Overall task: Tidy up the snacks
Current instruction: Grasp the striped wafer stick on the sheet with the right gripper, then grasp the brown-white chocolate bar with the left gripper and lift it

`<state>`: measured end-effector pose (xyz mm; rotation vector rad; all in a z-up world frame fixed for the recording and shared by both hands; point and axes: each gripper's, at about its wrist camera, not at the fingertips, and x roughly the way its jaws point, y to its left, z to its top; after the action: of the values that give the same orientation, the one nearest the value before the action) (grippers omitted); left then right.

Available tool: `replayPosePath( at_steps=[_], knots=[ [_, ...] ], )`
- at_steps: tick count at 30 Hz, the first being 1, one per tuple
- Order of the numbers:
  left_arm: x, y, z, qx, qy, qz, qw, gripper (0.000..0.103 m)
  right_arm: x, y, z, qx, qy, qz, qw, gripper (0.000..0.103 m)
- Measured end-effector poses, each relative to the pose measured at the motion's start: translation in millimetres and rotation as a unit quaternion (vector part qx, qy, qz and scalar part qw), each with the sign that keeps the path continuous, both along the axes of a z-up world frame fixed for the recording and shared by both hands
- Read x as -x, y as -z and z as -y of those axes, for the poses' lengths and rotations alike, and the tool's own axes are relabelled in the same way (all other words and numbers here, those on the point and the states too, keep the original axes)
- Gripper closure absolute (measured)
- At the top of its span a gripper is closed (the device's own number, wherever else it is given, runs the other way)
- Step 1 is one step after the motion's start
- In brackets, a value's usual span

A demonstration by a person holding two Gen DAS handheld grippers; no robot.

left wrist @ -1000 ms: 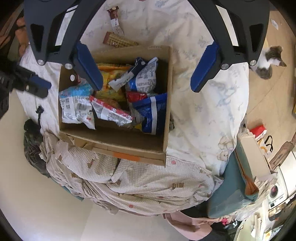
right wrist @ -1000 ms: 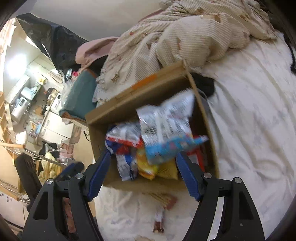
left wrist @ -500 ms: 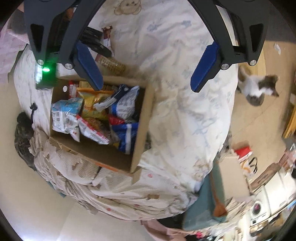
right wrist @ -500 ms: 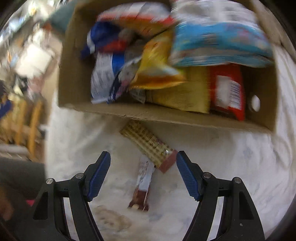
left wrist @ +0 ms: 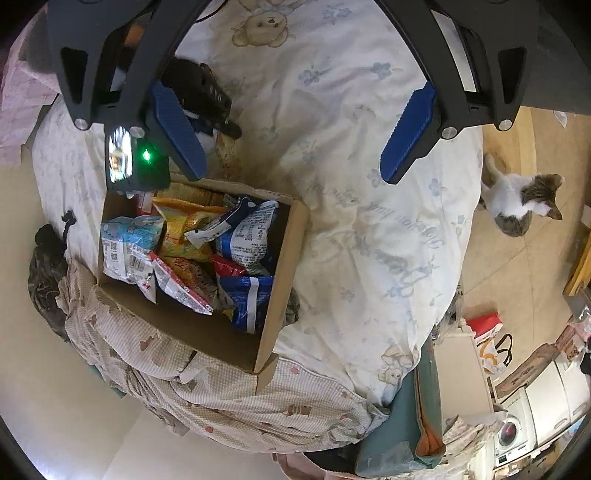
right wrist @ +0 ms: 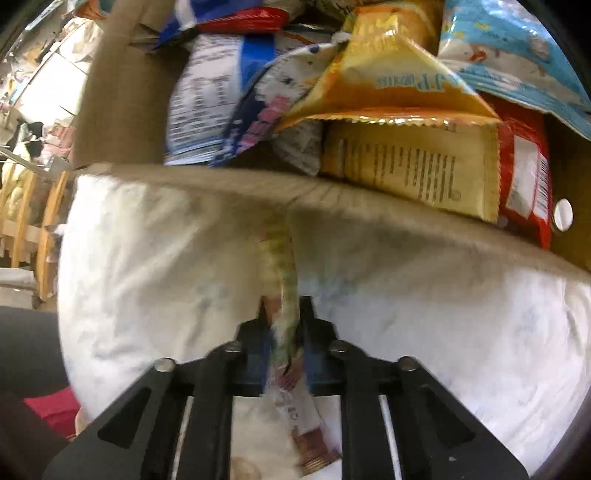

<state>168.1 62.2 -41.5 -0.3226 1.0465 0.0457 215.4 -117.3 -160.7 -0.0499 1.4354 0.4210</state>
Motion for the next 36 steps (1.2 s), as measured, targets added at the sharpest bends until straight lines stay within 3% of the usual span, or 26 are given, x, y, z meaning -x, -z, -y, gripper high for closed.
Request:
replayPosePath(
  at_steps=[9,14,18,19,21,22,36],
  knots=[
    [0,3,-3,-0.006,-0.011,-0.003,0.9999,0.009,36,-57,19,-0.06,0.022,0.025,0.998,0.091],
    [1,21,6,0.0,-0.009,-0.032,0.9995,0.009,44,-90,67,-0.091,0.072,0.045,0.992,0.091],
    [3,45,28,0.008,0.008,-0.07,0.9975,0.012,49,-106,99,-0.085,0.108,0.073,0.988,0.091],
    [4,53,37,0.008,0.017,-0.084,0.9963,0.015,51,-109,107,-0.082,0.114,0.08,0.987,0.091],
    [5,65,55,0.01,0.044,-0.11,0.9929,0.03,54,-112,119,-0.085,0.134,0.087,0.983,0.091],
    [6,71,64,0.007,0.055,-0.122,0.991,0.031,58,-114,121,-0.09,0.145,0.088,0.981,0.091],
    [9,120,138,0.002,0.046,-0.187,0.9812,0.032,55,-117,154,-0.118,0.205,0.097,0.967,0.091]
  ],
)
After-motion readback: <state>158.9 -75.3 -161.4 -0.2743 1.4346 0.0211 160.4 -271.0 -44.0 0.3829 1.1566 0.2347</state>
